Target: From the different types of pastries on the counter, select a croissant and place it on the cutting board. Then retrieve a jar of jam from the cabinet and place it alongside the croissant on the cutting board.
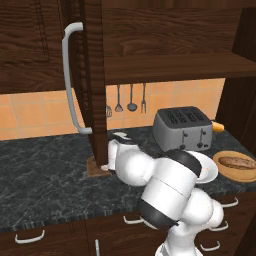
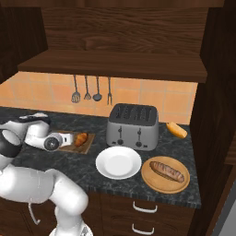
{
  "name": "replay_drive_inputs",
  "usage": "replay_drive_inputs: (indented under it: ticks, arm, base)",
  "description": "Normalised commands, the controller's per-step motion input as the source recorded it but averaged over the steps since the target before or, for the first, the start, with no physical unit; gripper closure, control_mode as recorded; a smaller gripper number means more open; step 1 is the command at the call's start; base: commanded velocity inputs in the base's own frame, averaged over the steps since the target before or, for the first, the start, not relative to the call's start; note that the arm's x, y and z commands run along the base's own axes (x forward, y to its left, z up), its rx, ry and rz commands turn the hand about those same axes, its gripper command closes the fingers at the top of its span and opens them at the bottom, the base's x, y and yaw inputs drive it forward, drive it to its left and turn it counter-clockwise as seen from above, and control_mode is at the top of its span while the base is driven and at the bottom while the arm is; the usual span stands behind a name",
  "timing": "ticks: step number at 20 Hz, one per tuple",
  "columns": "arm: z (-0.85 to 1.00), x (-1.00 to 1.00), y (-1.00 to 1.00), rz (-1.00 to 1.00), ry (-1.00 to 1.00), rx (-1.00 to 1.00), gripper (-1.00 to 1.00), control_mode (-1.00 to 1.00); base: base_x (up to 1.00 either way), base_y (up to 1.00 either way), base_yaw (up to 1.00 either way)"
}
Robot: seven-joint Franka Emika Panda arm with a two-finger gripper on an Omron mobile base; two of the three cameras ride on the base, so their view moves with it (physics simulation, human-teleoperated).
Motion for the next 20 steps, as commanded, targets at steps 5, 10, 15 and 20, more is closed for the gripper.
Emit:
replay_drive_inputs:
  ticks: [5,10,15,20]
  arm:
    - [-0.11,0.04,0.00,-0.05,-0.19,0.00,1.00,-1.00]
    - [0.00,0.24,0.00,-0.08,-0.03,0.00,1.00,-1.00]
    - [-0.02,0.13,0.00,-0.06,-0.03,0.00,1.00,-1.00]
    - [-0.09,0.07,0.00,-0.05,-0.03,0.00,-1.00,-1.00]
  base:
    - [0.00,0.00,0.00]
    - [0.00,0.00,0.00]
    - [0.00,0.00,0.00]
    - [0.00,0.00,0.00]
